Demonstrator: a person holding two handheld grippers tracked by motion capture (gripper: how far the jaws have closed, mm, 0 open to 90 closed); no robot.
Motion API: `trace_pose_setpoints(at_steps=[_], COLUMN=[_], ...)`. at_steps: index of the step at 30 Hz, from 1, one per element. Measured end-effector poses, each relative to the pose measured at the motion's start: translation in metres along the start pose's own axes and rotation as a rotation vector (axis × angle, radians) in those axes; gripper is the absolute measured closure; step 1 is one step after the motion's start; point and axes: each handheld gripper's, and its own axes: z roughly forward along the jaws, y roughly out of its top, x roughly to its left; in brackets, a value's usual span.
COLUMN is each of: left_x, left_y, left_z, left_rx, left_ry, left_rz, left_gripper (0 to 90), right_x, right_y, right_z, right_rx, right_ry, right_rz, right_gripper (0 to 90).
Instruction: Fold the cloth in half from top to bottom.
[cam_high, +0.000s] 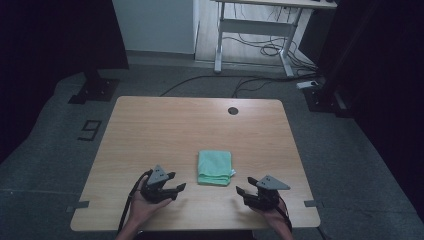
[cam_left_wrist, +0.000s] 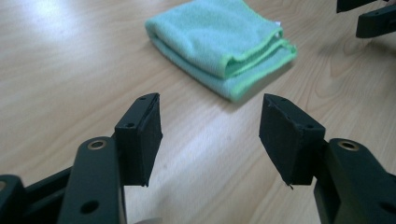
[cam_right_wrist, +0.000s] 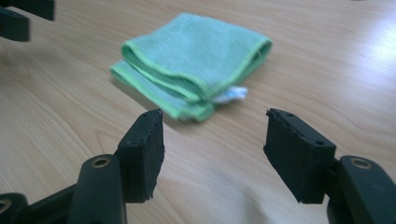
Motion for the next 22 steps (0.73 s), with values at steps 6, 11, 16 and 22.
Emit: trace_pose_setpoints(at_steps=[6, 11, 16, 22], left_x=[-0.001, 0.000, 0.000, 0.002], left_y=[-0.014, -0.020, -0.019, -0.019], left_z=[-0.005, -0.005, -0.005, -0.005], left_rx=[0.004, 0.024, 0.016, 0.008], left_ry=[0.005, 0.014, 0.011, 0.027], left_rz=[-0.009, -0.002, -0.007, -0.012], left_gripper=[39.4, 39.3, 39.2, 38.4], right_x=[-0.004, -0.006, -0.007, -0.007], right_y=[-0.011, -0.016, -0.016, -0.015], right_z=[-0.011, -0.014, -0.014, -0.015], right_rx=[0.018, 0.036, 0.029, 0.029], right_ry=[-0.022, -0.032, -0.037, -0.040], right_rz=[0.008, 0.014, 0.017, 0.018], right_gripper=[37.5, 37.1, 36.7, 33.2])
